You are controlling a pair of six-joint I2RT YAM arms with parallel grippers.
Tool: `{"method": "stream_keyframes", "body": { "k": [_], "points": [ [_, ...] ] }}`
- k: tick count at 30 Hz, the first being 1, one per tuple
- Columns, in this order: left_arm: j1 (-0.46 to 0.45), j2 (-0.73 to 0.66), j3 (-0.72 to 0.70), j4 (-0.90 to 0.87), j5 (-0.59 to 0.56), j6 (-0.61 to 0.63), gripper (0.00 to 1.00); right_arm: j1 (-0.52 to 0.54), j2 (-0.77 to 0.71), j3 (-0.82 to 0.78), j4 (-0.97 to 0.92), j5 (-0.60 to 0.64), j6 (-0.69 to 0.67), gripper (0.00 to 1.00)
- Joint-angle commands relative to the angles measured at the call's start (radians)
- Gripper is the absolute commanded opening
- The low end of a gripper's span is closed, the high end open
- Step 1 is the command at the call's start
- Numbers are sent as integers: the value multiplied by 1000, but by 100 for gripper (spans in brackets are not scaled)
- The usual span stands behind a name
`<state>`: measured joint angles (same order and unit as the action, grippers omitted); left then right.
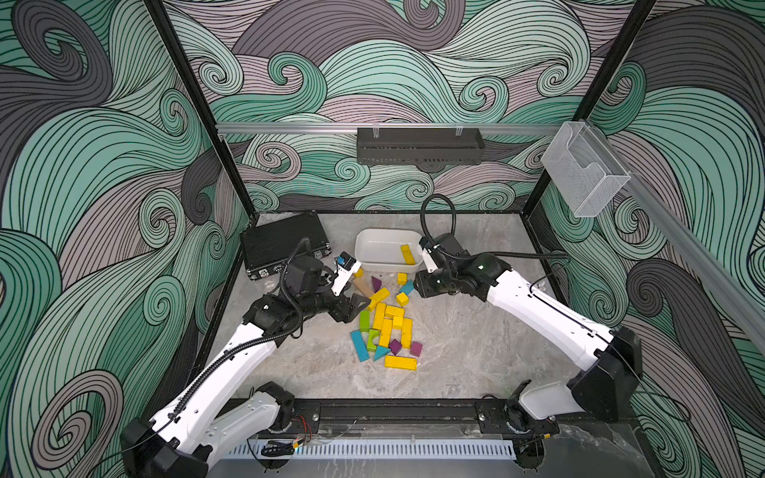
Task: Pick out the yellow building blocks
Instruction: Pick up the building block from the center of the board.
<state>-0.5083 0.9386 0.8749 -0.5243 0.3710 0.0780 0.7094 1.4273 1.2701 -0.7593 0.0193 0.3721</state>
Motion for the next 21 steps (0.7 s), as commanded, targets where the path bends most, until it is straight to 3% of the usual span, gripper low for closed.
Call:
{"method": "stream_keyframes", "body": {
  "k": [1, 6, 21],
  "points": [
    [-41, -48, -32, -46, 14, 26, 76, 7, -65, -69, 5, 49, 56, 43],
    [-75, -72, -91, -38, 11, 36, 76, 10, -108, -157, -11, 64, 93, 43],
    [-91, 26, -159, 2, -30, 26, 76, 52, -68, -317, 84, 48, 257, 41]
  ]
}}
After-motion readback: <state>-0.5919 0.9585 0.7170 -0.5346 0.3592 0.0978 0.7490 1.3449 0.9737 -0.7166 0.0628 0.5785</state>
